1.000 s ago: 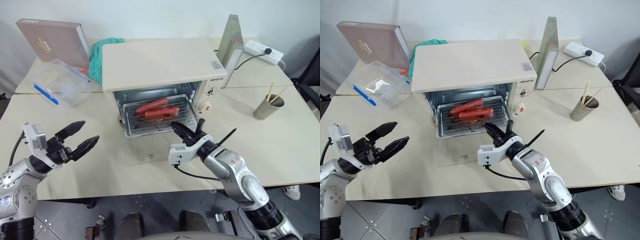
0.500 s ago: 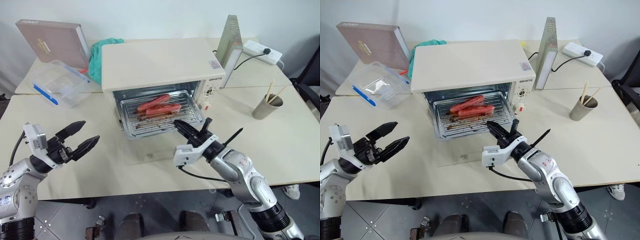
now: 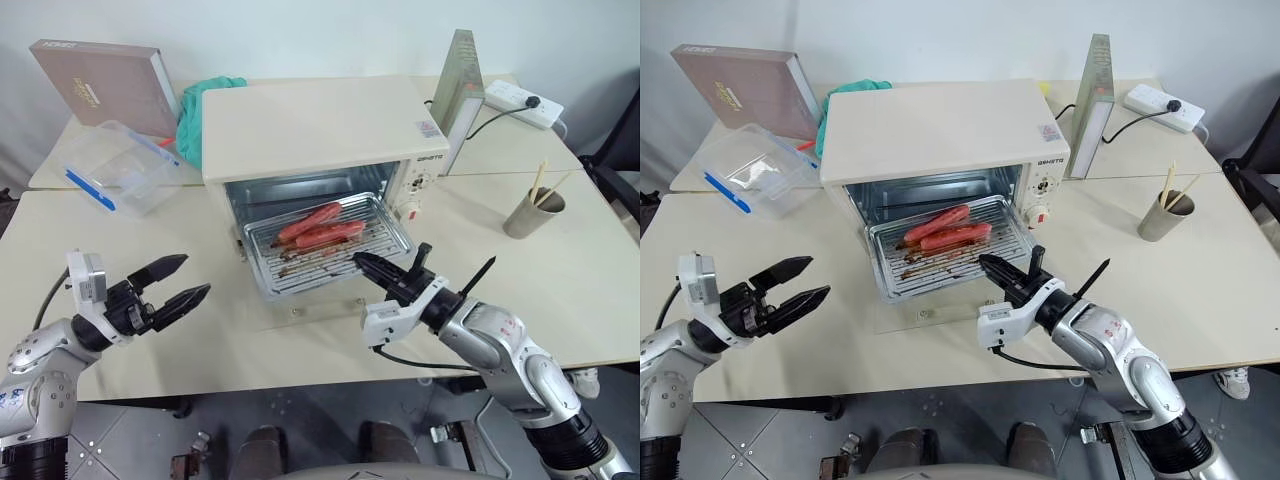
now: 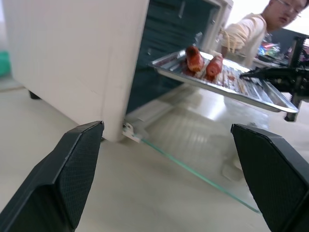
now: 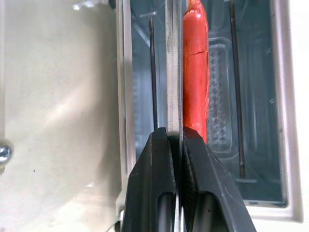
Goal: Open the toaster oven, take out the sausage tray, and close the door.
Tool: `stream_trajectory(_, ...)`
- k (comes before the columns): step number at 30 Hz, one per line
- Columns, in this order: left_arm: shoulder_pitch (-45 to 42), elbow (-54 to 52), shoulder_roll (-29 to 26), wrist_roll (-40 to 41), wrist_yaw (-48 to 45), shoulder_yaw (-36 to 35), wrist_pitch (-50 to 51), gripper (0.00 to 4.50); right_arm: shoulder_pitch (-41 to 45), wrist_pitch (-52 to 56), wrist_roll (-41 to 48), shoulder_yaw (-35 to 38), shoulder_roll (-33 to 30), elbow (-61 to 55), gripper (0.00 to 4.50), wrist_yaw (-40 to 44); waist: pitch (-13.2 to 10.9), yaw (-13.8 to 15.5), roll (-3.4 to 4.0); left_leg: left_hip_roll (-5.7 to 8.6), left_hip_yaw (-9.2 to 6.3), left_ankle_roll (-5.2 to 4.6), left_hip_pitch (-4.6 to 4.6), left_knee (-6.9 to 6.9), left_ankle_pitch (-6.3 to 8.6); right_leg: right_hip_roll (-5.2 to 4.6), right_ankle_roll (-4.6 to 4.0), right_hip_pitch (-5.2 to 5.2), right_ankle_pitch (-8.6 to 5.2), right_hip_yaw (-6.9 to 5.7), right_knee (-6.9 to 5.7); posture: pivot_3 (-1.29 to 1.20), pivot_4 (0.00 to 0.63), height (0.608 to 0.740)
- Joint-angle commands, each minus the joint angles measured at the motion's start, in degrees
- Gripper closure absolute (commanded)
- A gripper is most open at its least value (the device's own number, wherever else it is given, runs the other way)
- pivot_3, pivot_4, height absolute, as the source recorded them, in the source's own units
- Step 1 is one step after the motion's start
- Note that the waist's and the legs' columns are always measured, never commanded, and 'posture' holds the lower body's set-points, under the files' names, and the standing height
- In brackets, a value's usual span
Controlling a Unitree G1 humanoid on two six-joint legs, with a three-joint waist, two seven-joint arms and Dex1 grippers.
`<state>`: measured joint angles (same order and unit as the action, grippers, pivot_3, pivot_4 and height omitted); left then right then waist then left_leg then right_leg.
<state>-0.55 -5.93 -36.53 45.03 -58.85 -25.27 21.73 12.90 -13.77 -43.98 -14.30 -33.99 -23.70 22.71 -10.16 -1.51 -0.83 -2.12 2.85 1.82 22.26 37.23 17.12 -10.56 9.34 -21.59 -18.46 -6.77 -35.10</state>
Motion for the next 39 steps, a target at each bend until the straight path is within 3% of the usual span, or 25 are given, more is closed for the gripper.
stream_trajectory(1, 0.90, -3.90, -0.04, 4.44, -1.71, 0.42, 3.44, 0.65, 1.09, -2.48, 2.52, 2.22, -0.52, -3.01, 4.50, -0.79, 0.00, 0.01, 0.00, 0.00, 0.00, 0.00, -0.01, 0.00, 0.00, 0.00, 0.00, 0.00, 0.00, 0.01, -0.01, 0.00, 0.150, 0.740)
stream_trajectory(7, 0.25, -7.16, 2.49, 6.24, 6.03, 1.37, 8.04, 2.51, 1.01, -4.41, 3.17, 2.69, -0.32, -2.62, 4.50, -0.61, 0.00, 0.06, 0.00, 0.00, 0.00, 0.00, -0.02, 0.08, 0.00, 0.00, 0.00, 0.04, 0.00, 0.02, -0.01, 0.00, 0.150, 0.740)
stream_trajectory(11, 1.54, -9.50, 3.58, 7.25, 7.28, 1.43, 9.52, 2.51, 0.68, -4.85, 3.32, 2.79, -0.17, -2.62, 4.50, -0.48, 0.00, 0.04, 0.00, 0.00, 0.00, 0.00, -0.03, 0.08, 0.00, 0.00, 0.00, 0.04, 0.00, 0.02, -0.03, 0.00, 0.150, 0.740)
stream_trajectory(14, 2.14, -12.08, 4.43, 10.69, 10.29, 0.13, 12.18, 1.89, 0.64, -5.34, 3.54, 2.72, -0.21, -2.74, 4.50, -0.51, 0.00, 0.04, 0.00, 0.00, 0.00, 0.00, -0.03, 0.07, 0.00, 0.00, 0.00, 0.04, 0.00, 0.03, -0.02, 0.00, 0.150, 0.740)
stream_trajectory(20, 1.12, -15.55, 4.87, 22.85, 20.07, -2.00, 20.37, 0.06, 0.14, -7.02, 3.73, 2.79, -0.45, -2.90, 4.50, -0.54, 0.00, 0.09, 0.00, 0.00, -0.02, 0.00, -0.04, 0.11, 0.00, 0.00, 0.00, 0.08, 0.00, 0.04, -0.03, 0.00, 0.150, 0.740)
stream_trajectory(28, 1.99, -15.77, 1.25, 41.12, 41.54, -1.19, 32.32, 0.02, -0.27, -7.61, 3.98, 3.03, -0.45, -2.87, 4.50, -0.38, 0.00, 0.10, 0.00, 0.00, -0.06, 0.00, -0.08, 0.14, 0.00, -0.01, 0.00, 0.11, 0.00, 0.08, -0.06, 0.00, 0.150, 0.740)
stream_trajectory(33, 0.41, -14.00, 2.62, 49.06, 50.06, 0.40, 32.13, 0.02, -0.42, -7.78, 3.92, 3.00, -0.27, -3.13, 4.50, -0.22, 0.00, 0.25, 0.00, 0.00, -0.07, 0.00, -0.08, 0.16, 0.00, 0.00, 0.00, 0.12, 0.00, 0.09, -0.07, 0.00, 0.150, 0.740)
stream_trajectory(36, -0.39, -12.78, 0.54, 52.43, 52.59, 2.62, 34.29, 0.02, -0.41, -7.79, 3.87, 3.08, -0.14, -2.97, 4.50, -0.30, 0.01, 0.40, -0.01, 0.00, -0.06, 0.00, -0.08, 0.21, 0.00, 0.00, 0.00, 0.14, 0.00, 0.11, -0.06, 0.00, 0.150, 0.740)
stream_trajectory(39, -0.71, -11.17, -1.15, 61.44, 56.40, 6.45, 35.64, 0.02, -0.46, -7.71, 3.67, 3.04, -0.04, -2.97, 4.50, -0.33, 0.01, 0.43, -0.01, 0.00, -0.06, 0.00, -0.09, 0.20, 0.00, 0.00, 0.00, 0.14, 0.00, 0.12, -0.08, 0.00, 0.150, 0.740)
